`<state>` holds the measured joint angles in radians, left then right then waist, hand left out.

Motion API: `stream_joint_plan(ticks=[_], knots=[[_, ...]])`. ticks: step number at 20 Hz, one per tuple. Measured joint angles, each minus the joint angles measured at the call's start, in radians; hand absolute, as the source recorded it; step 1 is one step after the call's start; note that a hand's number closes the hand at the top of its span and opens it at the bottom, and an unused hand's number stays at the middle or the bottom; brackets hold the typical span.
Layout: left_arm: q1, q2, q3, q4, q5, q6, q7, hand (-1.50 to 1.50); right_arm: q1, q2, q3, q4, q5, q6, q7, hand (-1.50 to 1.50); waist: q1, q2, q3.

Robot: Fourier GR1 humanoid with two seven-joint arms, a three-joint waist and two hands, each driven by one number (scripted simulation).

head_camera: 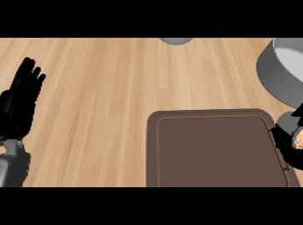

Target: Pick the cupcake from the tray and place it in the pot

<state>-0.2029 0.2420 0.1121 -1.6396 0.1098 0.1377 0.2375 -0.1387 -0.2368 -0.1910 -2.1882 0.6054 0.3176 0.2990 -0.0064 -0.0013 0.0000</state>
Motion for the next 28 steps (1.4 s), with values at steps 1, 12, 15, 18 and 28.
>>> stream_joint_plan(ticks=[1, 12, 15, 18, 28], knots=[[-0.002, -0.006, -0.007, -0.004, -0.008, 0.005, 0.005, 0.00, -0.017, -0.013, -0.033, 0.011, -0.019, 0.004, 0.006, 1.50, 0.001, 0.000, 0.000], [0.002, -0.027, -0.011, -0.004, -0.022, -0.002, 0.002, 0.00, -0.229, -0.171, -0.272, 0.464, -0.161, -0.040, -0.129, 1.50, 0.012, 0.003, 0.000], [-0.002, -0.025, -0.006, -0.012, -0.024, -0.005, 0.011, 0.00, -0.277, -0.210, -0.297, 0.610, -0.168, -0.068, -0.192, 1.50, 0.014, 0.003, 0.000], [-0.022, -0.028, -0.004, 0.008, -0.027, -0.005, 0.004, 0.00, -0.308, -0.231, -0.318, 0.756, -0.165, -0.119, -0.290, 1.50, 0.016, 0.005, 0.001], [-0.034, -0.036, -0.014, 0.006, -0.026, -0.015, 0.007, 0.00, -0.414, -0.351, -0.253, 1.185, 0.169, -0.471, -0.496, 1.50, 0.045, 0.015, 0.002]])
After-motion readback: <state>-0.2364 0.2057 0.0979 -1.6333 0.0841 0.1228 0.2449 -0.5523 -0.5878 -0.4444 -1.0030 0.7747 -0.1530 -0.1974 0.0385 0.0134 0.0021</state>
